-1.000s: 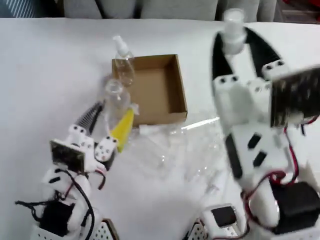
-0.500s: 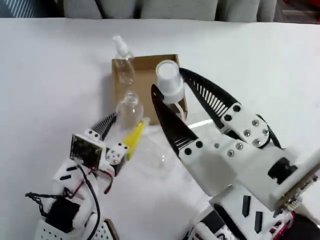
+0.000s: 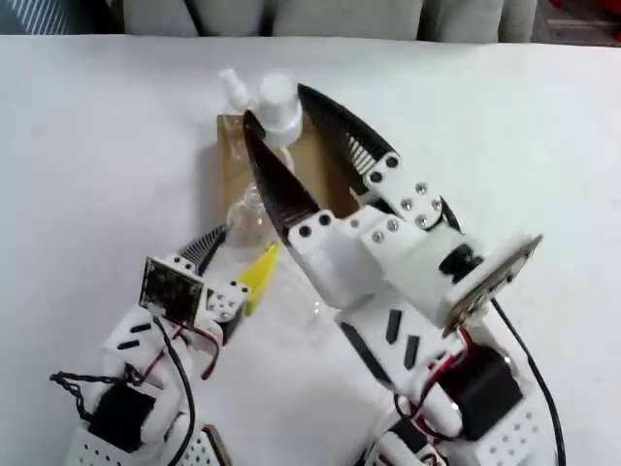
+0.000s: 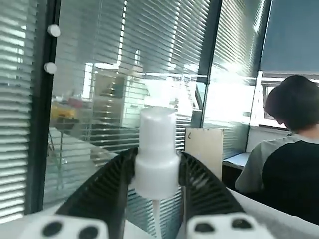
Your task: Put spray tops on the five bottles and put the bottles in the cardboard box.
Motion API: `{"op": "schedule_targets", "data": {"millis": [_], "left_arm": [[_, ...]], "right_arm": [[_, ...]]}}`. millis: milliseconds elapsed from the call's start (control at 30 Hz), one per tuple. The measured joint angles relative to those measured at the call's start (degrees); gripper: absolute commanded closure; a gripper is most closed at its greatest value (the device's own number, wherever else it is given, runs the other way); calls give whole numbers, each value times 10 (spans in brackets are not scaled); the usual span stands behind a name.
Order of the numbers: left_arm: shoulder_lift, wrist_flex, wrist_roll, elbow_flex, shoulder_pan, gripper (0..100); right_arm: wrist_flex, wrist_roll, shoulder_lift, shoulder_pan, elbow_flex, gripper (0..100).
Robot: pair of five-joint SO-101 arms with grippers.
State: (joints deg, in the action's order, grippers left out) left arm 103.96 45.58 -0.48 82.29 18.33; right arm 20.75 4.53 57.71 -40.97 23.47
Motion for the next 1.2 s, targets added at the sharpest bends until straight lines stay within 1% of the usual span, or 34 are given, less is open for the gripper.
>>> {"op": "schedule_targets", "data": {"millis": [100, 400, 567, 767, 1000, 1200], "left_arm": [[0, 0, 0, 0, 0, 979], [0, 0, 0, 0, 0, 979], [0, 0, 0, 0, 0, 979], [0, 0, 0, 0, 0, 979], [0, 0, 0, 0, -26, 979], [0, 0, 0, 0, -26, 979]], "right_arm": [[-38, -23, -37, 18, 0, 983], [-70, -29, -78, 19, 5, 983], [-75, -31, -99, 18, 5, 983], [-75, -67, -111, 23, 16, 983], [-75, -73, -111, 23, 57, 983], [-75, -73, -111, 23, 89, 983]]}}
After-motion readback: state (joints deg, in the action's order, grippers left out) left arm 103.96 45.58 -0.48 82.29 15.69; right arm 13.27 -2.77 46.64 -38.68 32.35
